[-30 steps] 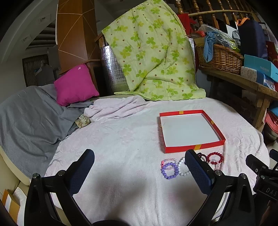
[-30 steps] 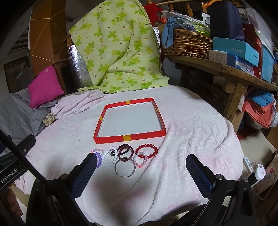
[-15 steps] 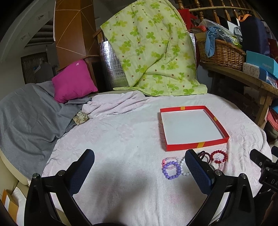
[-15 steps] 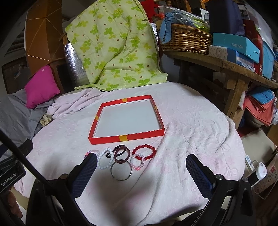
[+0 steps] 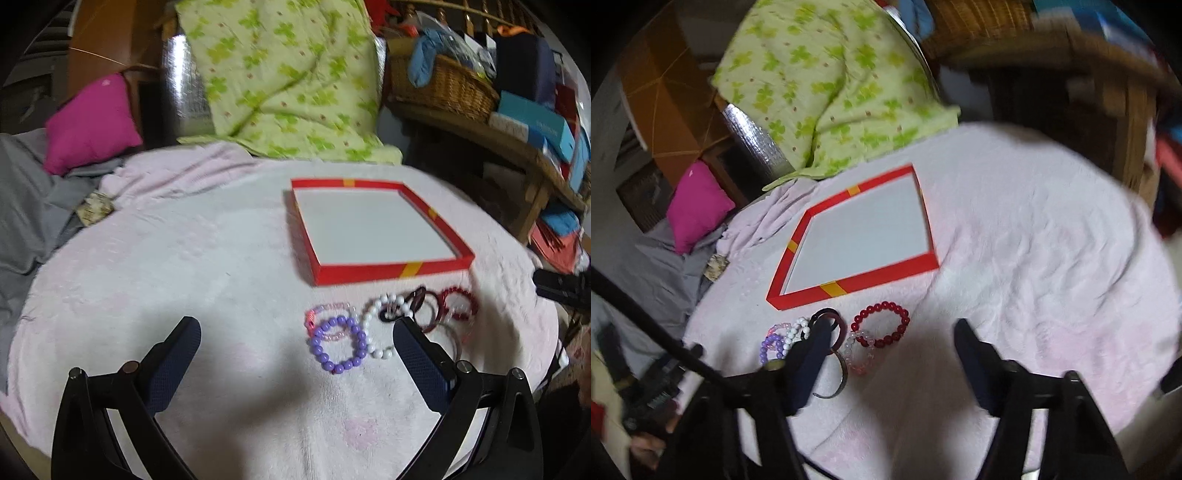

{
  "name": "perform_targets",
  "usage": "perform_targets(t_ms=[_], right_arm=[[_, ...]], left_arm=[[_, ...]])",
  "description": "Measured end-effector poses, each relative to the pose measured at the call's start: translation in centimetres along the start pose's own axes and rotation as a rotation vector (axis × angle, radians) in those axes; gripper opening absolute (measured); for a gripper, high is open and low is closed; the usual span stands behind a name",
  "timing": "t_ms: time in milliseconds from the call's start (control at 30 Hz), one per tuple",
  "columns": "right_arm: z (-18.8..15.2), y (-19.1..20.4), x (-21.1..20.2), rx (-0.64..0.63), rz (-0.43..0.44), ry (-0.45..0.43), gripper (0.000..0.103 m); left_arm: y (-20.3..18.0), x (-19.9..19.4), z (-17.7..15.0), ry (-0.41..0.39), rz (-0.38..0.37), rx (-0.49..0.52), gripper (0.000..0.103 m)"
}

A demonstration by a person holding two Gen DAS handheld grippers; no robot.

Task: Organize jewelry
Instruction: 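Move both grippers toward the row of bracelets beside the red box, then grasp the purple bead bracelet with the left gripper while the right grasps the red bead bracelet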

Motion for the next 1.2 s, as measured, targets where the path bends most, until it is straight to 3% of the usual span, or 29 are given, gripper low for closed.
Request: perform_targets(t_ms=[67,133,200,300,367,533,633,733,867,933,1000,1133,1200], right_arm=[[-0.5,-0.7,1.7,0.03,0.005,0.033,0.06],[-1.1,-0.8,3.4,0.001,-0.001,0.073,0.047],[-1.4,-0.1,4.4,-0.022,0.011,0.093,0.043],[-1.5,1.1,6.5,-0.094,0.011,0.117,0.037],[-1.4,1.5,7.8,-0.122,0.007,0.127,0.036],[-2.3,1.4,10.8,-0.17,-0.029,0.205,0.032],[-3.2,0.1,12.0,-0.194,-0.074,0.257,0.019],[-2.8,0.0,11.9,-0.199,-0.063,0.241,0.016],[-2.3,-0.1,11.4,-0.203,-0.073,0.205,0.01],[-2.1,0.1,11.0,-0.178,-0.052,0.177,0.01],[-1.7,0.3,10.5,-0.161,-0.041,0.162,0.01],[-1.5,0.1,9.8,-0.14,-0.024,0.15,0.01],[-1.2,-0.4,9.4,-0.114,-0.013,0.146,0.01]], left_arm=[[-0.3,0.9,-2.0,0.082,-0.027,-0.003,0.103],[-0.4,1.8,-3.3,0.133,-0.038,-0.007,0.103],[0.0,2.5,-4.3,0.183,-0.036,-0.008,0.102],[0.3,2.9,-5.0,0.209,-0.034,-0.007,0.089],[0.2,3.1,-5.2,0.221,-0.044,0.001,0.086],[-0.2,3.2,-5.9,0.242,-0.066,0.03,0.085],[0.3,4.0,-7.0,0.291,-0.057,0.03,0.085],[0.8,4.9,-8.3,0.357,-0.039,0.024,0.085],[0.5,5.7,-8.9,0.394,-0.069,0.001,0.085],[0.3,6.0,-8.7,0.387,-0.084,-0.002,0.075],[0.2,6.2,-8.3,0.383,-0.108,-0.028,0.059],[0.3,7.2,-7.9,0.379,-0.112,-0.038,0.041],[0.1,7.3,-7.9,0.378,-0.136,-0.039,0.02]])
Point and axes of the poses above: each gripper's, at about its wrist camera, not at the fingertips, and x roughly the way its jaws point, y to its left, z to its top, the point moved 10 cm from there along x, roughly the way its jaws point, and after that the axes turned 10 degrees about -y, right-handed, at the moved point
